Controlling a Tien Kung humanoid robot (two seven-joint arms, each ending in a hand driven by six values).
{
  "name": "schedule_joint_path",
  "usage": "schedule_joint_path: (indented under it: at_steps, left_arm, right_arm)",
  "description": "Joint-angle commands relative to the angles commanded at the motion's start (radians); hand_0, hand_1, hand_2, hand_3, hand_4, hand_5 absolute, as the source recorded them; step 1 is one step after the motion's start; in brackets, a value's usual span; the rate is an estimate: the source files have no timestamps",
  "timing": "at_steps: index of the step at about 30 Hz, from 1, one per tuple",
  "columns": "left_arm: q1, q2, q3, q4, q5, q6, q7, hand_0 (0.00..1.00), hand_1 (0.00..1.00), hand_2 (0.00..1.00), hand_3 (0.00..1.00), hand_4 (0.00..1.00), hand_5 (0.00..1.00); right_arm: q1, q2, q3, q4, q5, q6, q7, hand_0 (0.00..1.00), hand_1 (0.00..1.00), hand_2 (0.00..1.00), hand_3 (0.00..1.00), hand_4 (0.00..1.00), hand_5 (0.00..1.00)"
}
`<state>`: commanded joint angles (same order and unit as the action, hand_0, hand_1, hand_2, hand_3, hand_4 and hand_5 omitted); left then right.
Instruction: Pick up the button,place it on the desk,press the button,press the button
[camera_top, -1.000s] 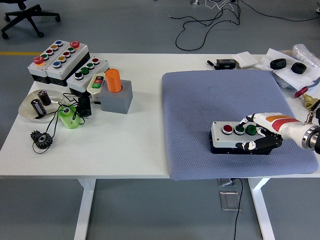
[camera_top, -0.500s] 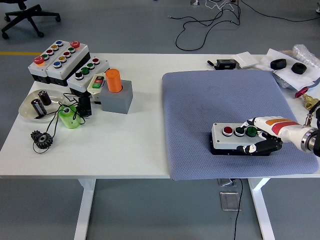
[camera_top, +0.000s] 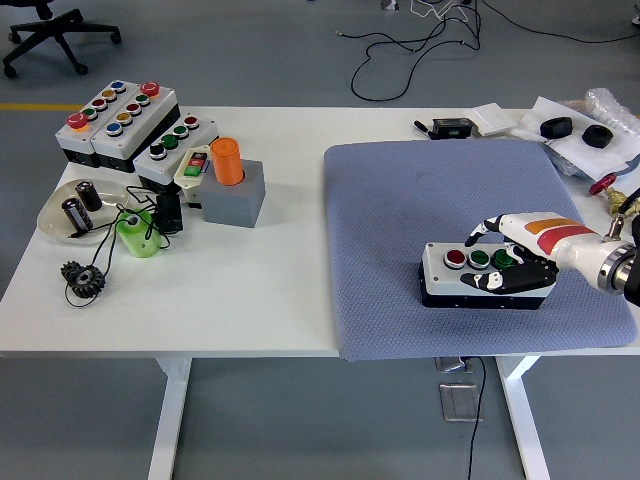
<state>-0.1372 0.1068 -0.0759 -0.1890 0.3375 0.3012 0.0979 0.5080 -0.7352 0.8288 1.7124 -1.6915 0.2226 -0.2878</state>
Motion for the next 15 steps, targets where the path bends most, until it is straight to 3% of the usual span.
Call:
schedule_joint_path:
  at_steps: [15]
  left_arm:
    - [0.005,0.001,0.006,0.001,0.000,0.000,0.000,0.598,0.520,0.493,0.450,0.271,0.973]
  right_arm:
    - [0.009,0.043,-0.033,-0.049,-0.019,-0.003,-0.013,0.152,0.002,0.002,0.747,0.815,0.724]
